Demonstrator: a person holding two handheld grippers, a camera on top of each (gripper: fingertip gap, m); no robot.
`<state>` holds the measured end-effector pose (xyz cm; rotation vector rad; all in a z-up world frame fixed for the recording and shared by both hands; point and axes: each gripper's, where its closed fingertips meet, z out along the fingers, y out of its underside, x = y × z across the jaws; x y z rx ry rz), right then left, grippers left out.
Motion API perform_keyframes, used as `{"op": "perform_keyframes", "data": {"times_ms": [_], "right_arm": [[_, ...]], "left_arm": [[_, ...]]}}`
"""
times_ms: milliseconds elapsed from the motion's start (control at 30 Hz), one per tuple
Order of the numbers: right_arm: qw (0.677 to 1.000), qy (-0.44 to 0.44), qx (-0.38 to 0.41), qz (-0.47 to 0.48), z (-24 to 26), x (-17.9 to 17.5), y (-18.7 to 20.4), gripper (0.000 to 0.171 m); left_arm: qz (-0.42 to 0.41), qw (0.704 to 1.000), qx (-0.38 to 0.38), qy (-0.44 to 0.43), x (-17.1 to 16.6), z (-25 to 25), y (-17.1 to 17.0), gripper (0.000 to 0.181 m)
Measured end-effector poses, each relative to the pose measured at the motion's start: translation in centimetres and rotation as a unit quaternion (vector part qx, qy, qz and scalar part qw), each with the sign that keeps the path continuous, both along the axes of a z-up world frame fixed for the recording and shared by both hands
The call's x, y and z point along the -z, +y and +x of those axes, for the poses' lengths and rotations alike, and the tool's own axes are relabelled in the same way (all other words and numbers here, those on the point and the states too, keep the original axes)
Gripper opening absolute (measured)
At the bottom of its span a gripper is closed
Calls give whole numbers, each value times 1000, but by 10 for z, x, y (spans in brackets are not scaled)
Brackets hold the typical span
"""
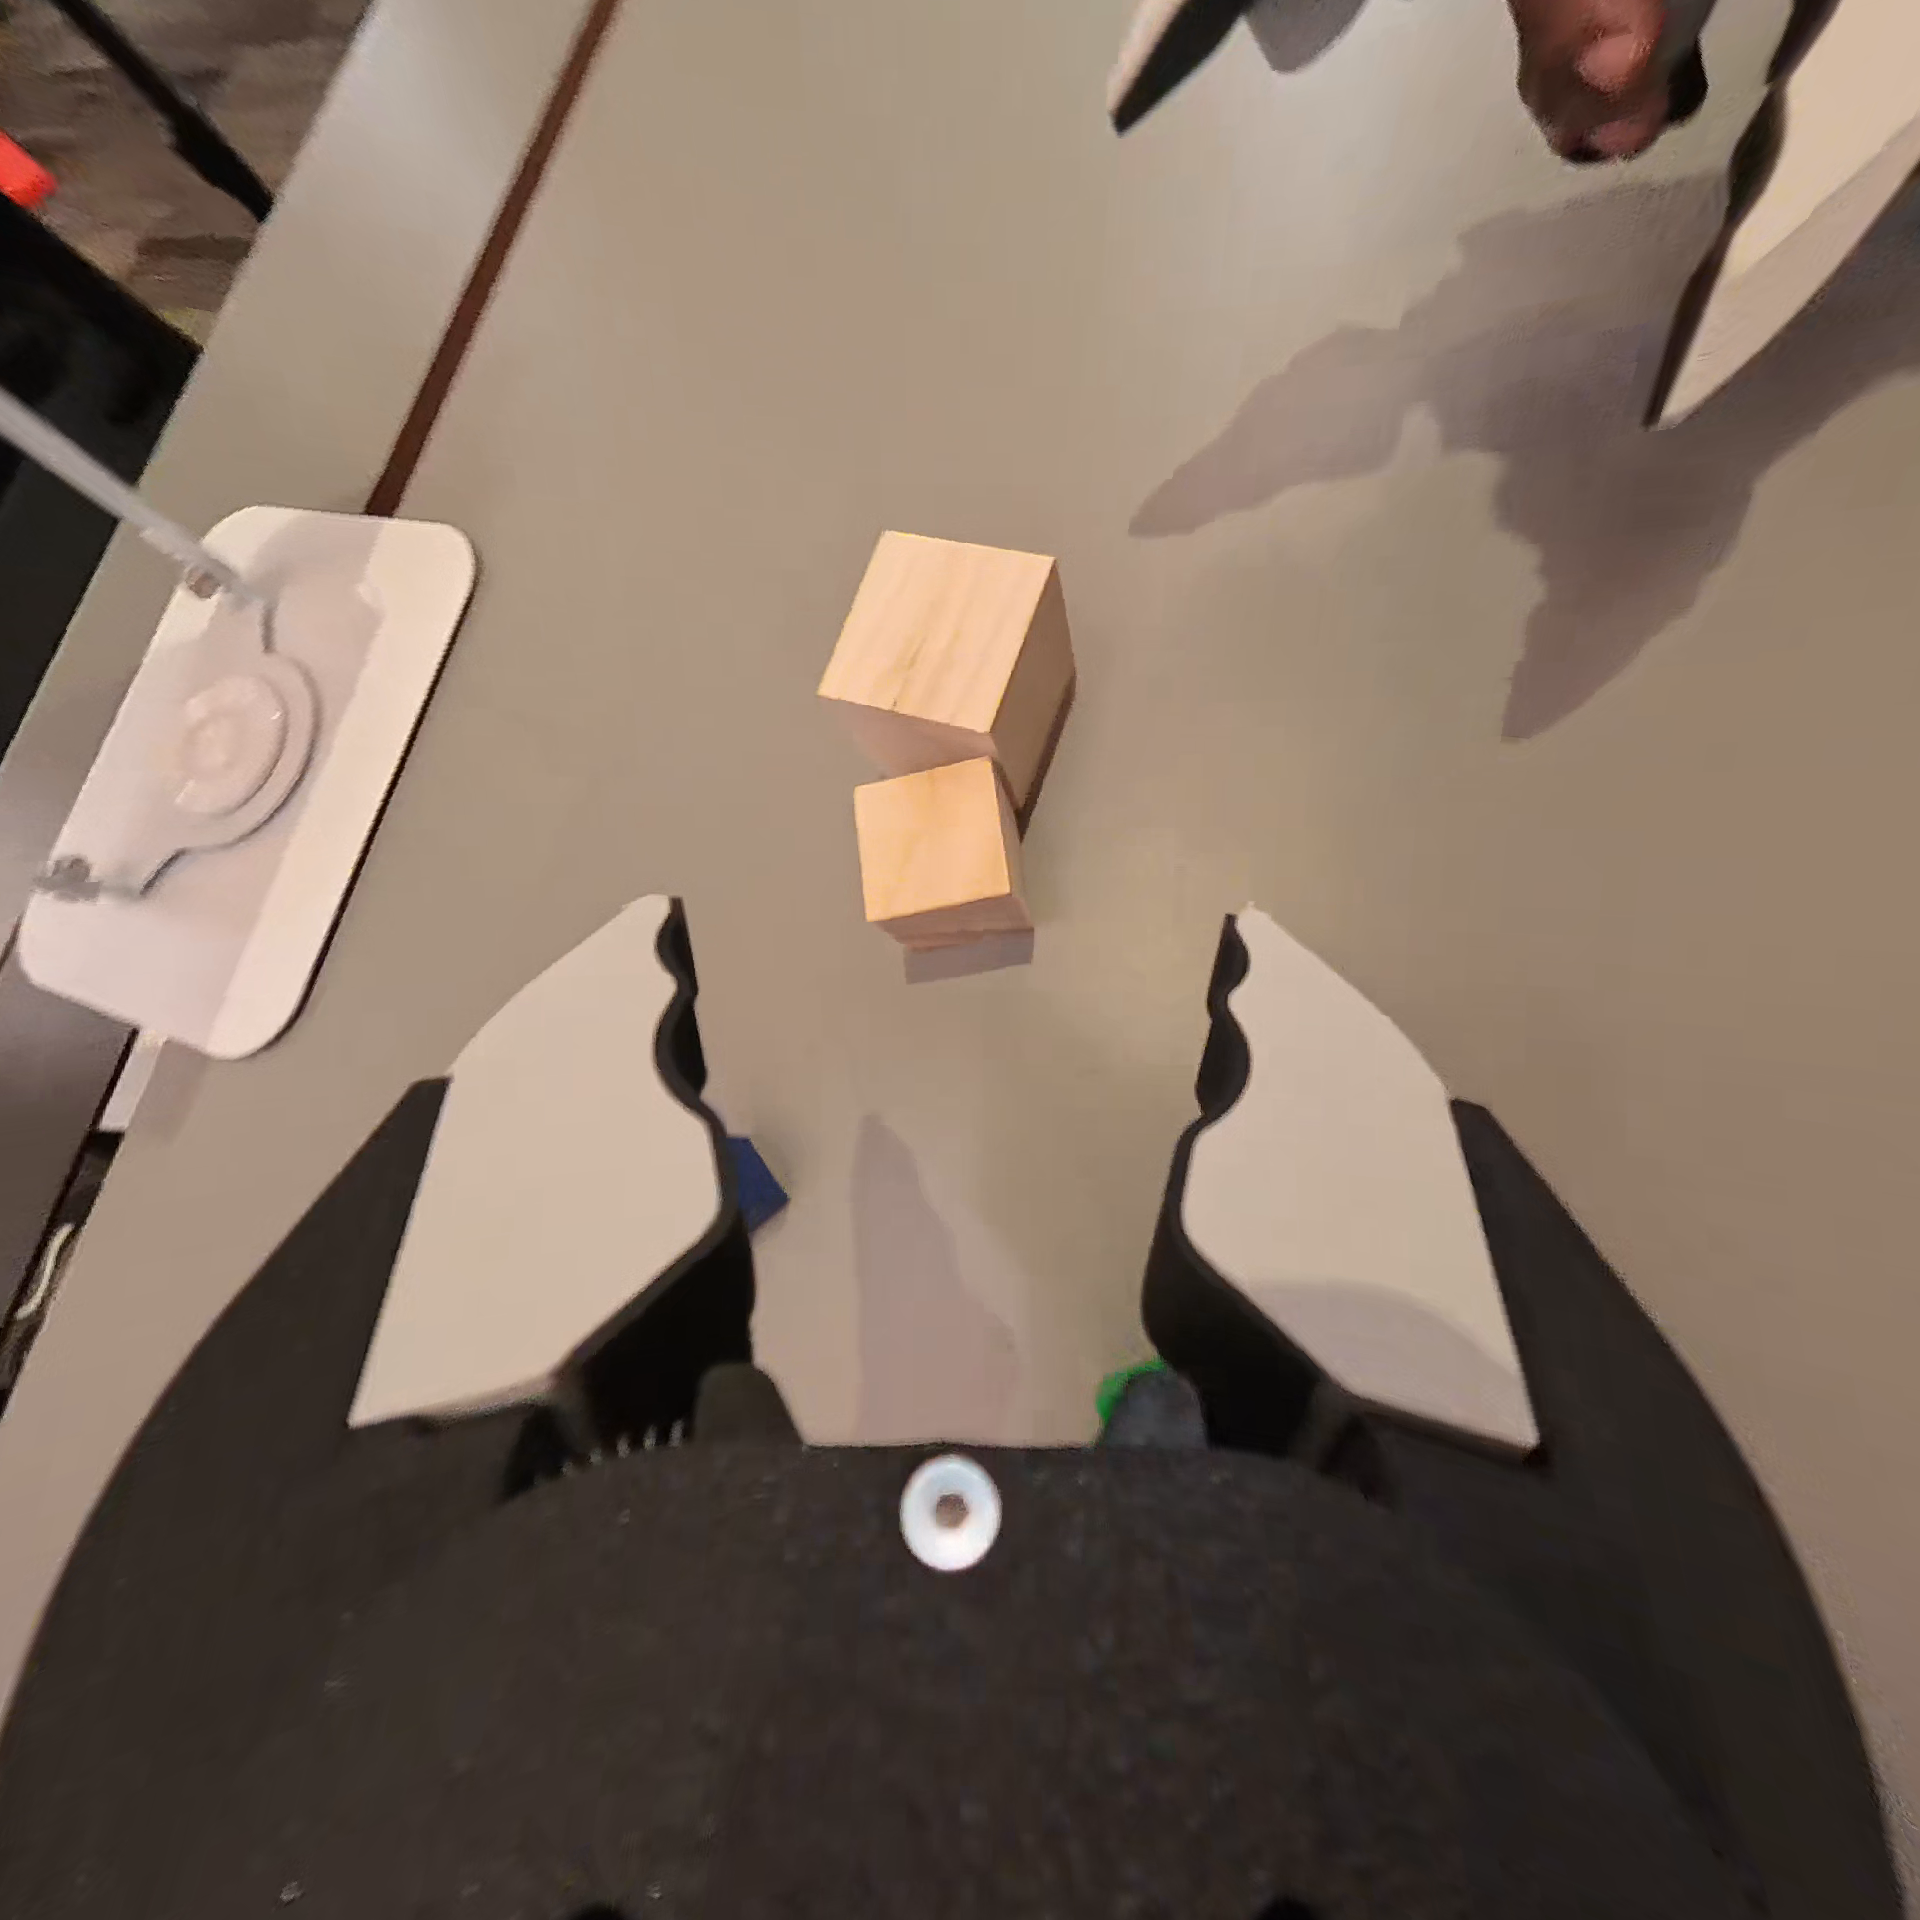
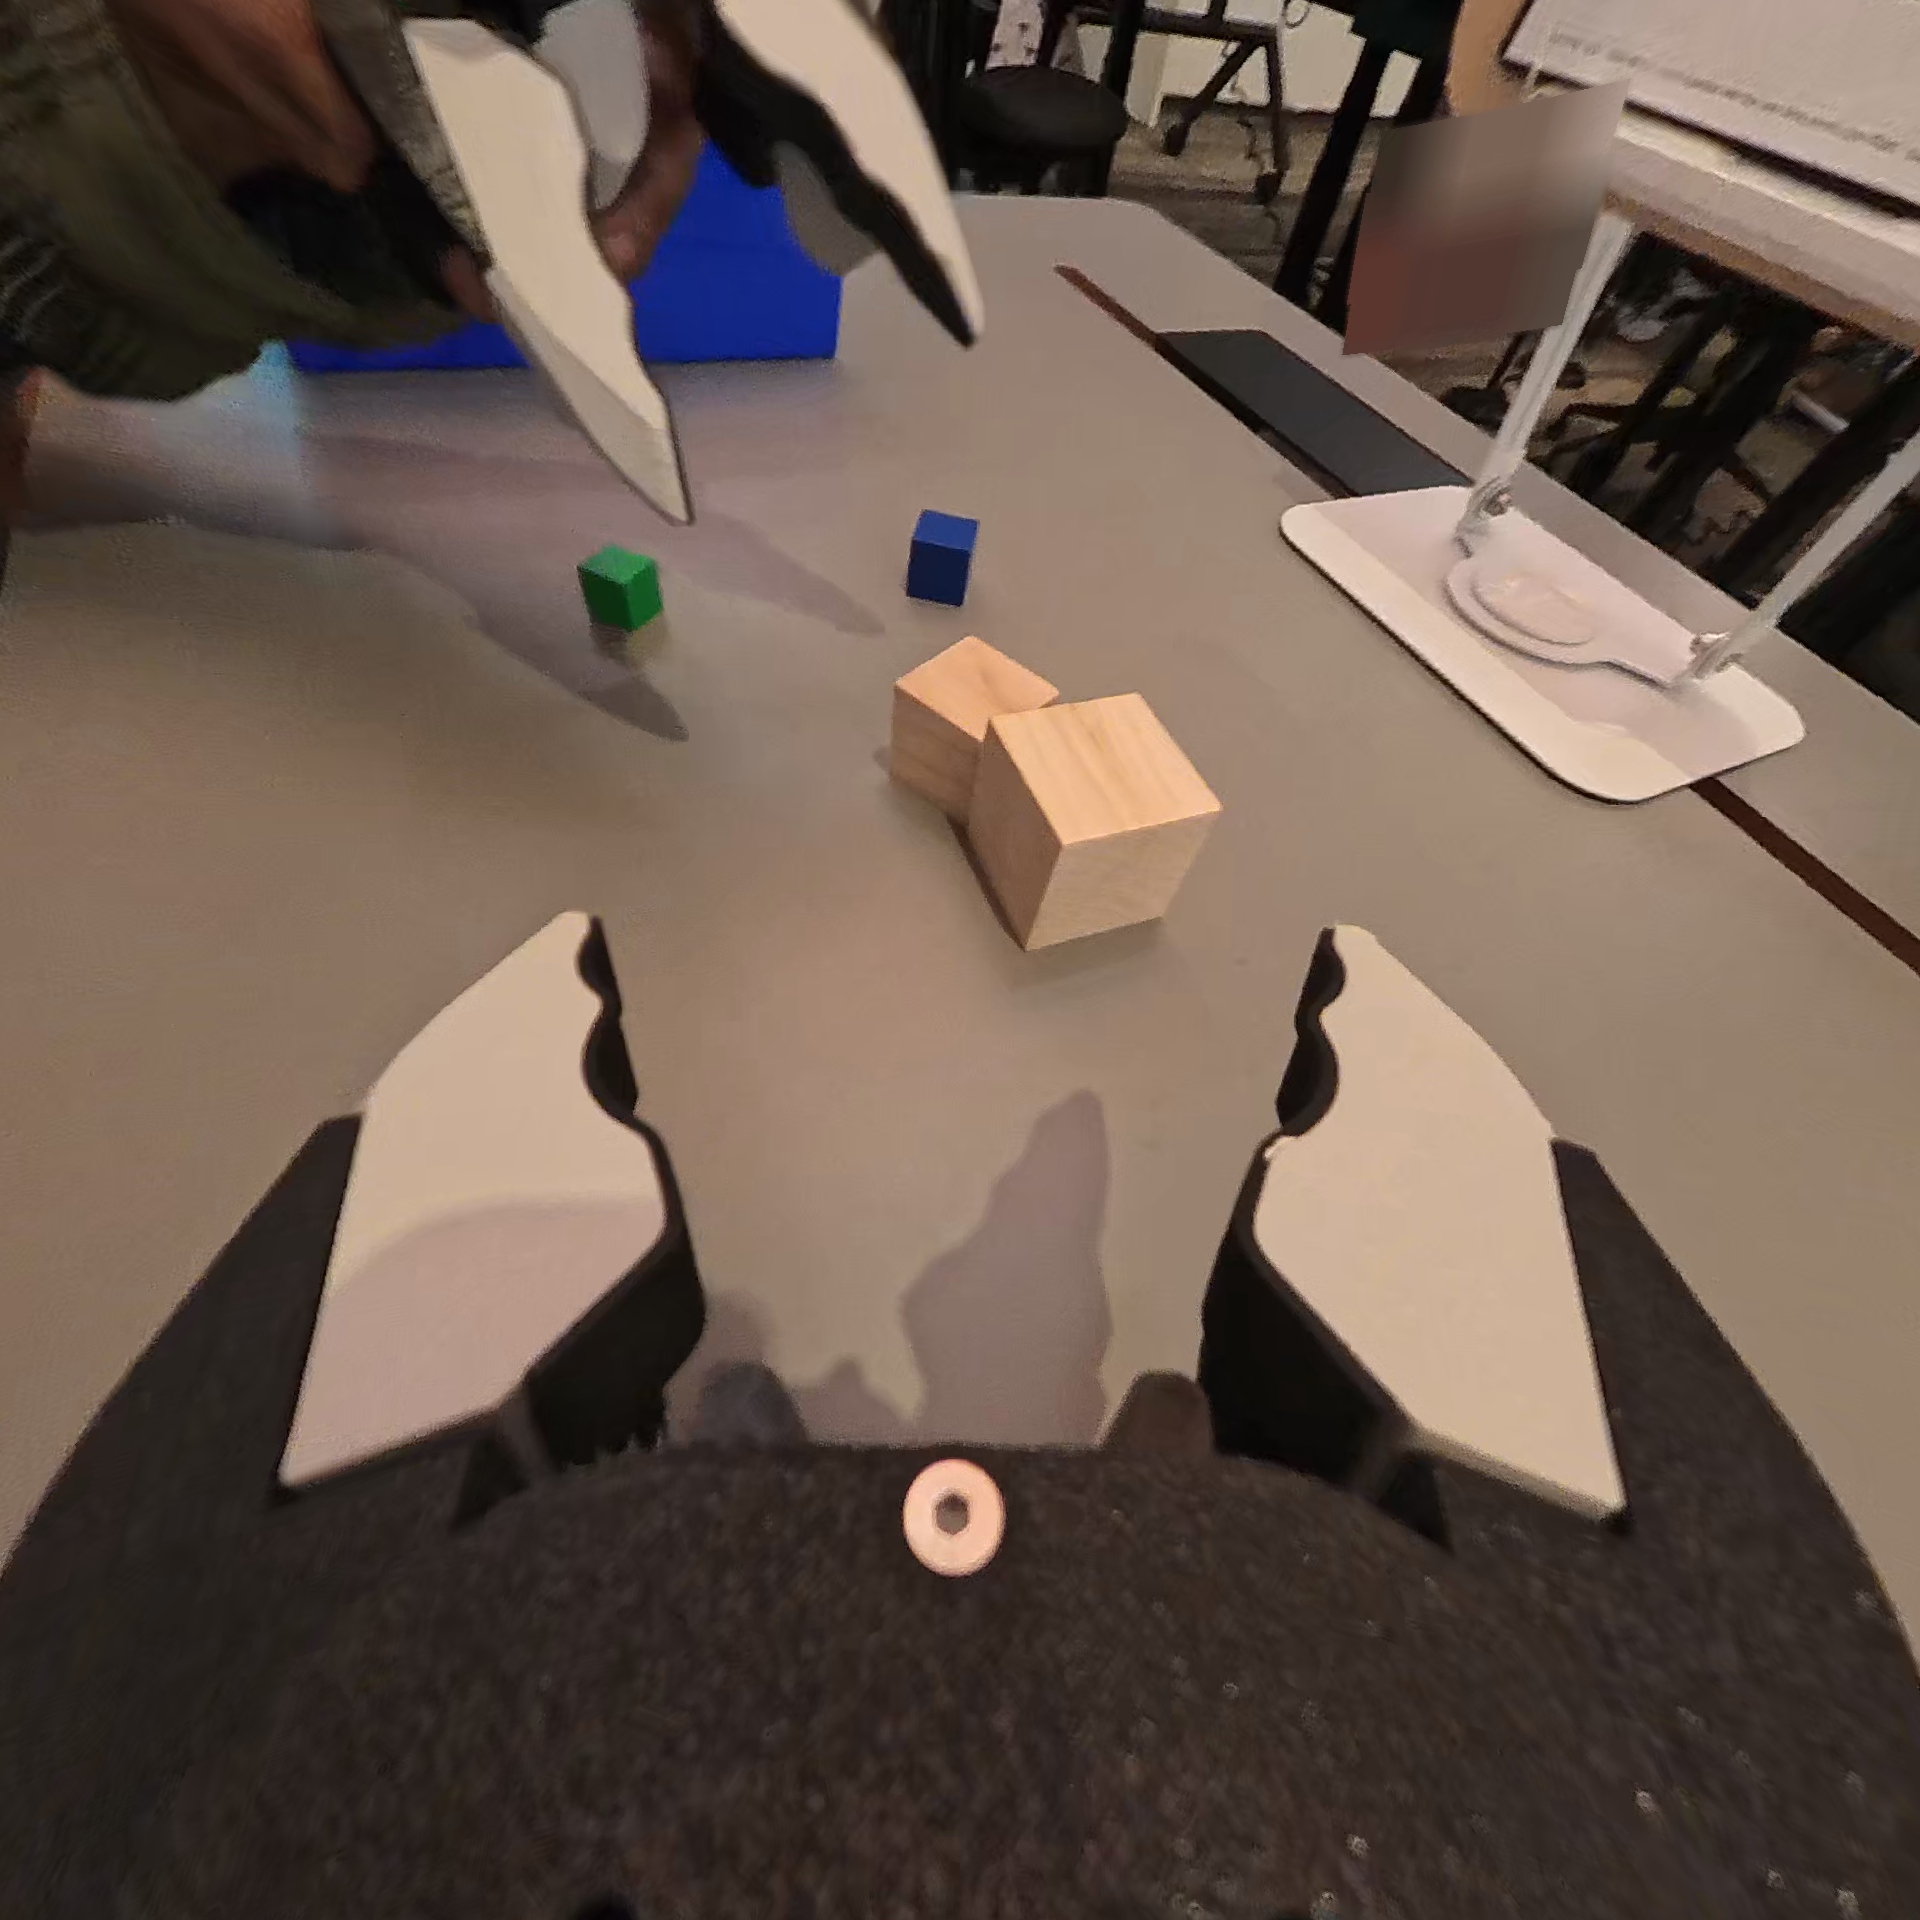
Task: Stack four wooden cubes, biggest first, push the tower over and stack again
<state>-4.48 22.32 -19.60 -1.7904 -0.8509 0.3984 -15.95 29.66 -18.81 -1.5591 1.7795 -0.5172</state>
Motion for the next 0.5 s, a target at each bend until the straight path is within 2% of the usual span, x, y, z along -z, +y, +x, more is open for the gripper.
{"op": "perform_keyframes", "data": {"times_ms": [67,233,367,500], "right_arm": [[1000,-15,-6,-7,0,4,-2,126],[1000,7,-23,-1,-4,1,-8,124],[1000,11,-26,-5,-4,3,-10,123],[1000,8,-24,-5,-2,3,-11,122]], "left_arm": [[-2,999,28,22,6,12,0,94],[-45,993,79,77,23,34,0,93],[-75,987,47,132,41,35,14,85],[-113,984,-3,134,51,36,21,82]]}}
